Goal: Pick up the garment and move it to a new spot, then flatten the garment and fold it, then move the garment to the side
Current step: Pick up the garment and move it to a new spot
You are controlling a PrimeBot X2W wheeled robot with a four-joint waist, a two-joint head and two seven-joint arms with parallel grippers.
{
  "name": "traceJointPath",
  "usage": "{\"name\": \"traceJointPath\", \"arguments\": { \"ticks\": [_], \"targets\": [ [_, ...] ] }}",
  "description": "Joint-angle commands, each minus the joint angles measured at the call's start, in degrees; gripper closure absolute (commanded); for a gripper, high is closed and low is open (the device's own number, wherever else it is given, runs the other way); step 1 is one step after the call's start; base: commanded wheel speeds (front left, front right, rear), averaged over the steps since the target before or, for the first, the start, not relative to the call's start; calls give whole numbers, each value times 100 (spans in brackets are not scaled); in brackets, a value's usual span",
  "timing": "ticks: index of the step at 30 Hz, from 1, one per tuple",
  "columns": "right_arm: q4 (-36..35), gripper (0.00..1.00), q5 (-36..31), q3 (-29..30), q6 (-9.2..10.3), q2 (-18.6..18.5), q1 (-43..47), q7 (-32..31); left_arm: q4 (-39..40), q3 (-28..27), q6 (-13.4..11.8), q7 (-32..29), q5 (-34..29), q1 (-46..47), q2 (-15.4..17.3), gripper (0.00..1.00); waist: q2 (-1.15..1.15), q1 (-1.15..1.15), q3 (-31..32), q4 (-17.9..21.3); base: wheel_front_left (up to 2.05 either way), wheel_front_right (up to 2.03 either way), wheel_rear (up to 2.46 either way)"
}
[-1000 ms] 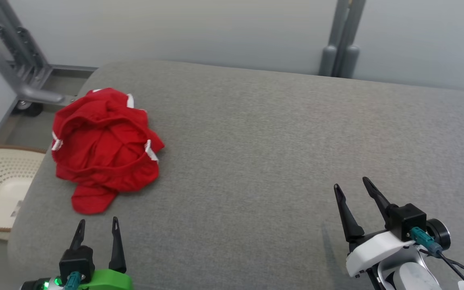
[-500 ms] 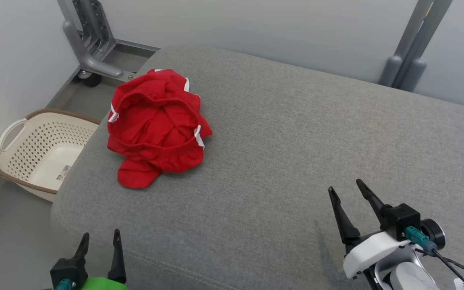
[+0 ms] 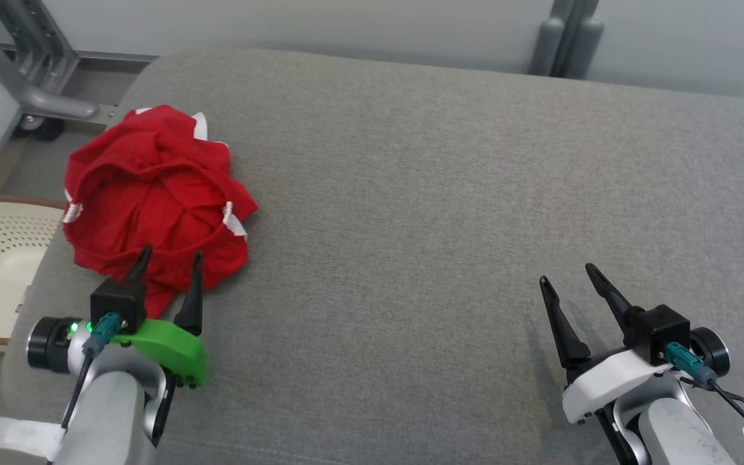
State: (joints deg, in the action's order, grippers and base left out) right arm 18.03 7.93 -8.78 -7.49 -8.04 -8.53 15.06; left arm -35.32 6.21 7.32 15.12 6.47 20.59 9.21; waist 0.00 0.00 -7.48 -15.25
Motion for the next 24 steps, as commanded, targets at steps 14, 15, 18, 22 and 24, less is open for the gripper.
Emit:
{"name": "traceJointPath", "arguments": {
  "ticks": [14, 15, 18, 22, 24],
  "targets": [
    [-5, 0, 149, -65, 0, 65, -349, 17, -1262, 363, -274, 6, -84, 1036, 377, 6, 0, 0, -783, 1170, 0, 0, 0],
    [0, 0, 151, -71, 1, 74, -353, 17, -1249, 373, -266, 6, -89, 1043, 362, 74, 0, 0, -784, 1188, 0, 0, 0],
    [-5, 0, 161, -68, 1, 98, -341, 17, -1007, 425, -246, 6, -154, 1005, 350, 100, 0, 0, -766, 1229, 0, 0, 0],
    [-28, 0, 203, -50, 0, 145, -310, 17, -689, 446, -248, 6, -208, 869, 362, 100, 0, 0, -731, 1266, 0, 0, 0],
    [-27, 0, 253, -22, 0, 183, -300, 17, -536, 473, -221, 6, -195, 804, 323, 100, 0, 0, -698, 1302, 0, 0, 0]
  ]
}}
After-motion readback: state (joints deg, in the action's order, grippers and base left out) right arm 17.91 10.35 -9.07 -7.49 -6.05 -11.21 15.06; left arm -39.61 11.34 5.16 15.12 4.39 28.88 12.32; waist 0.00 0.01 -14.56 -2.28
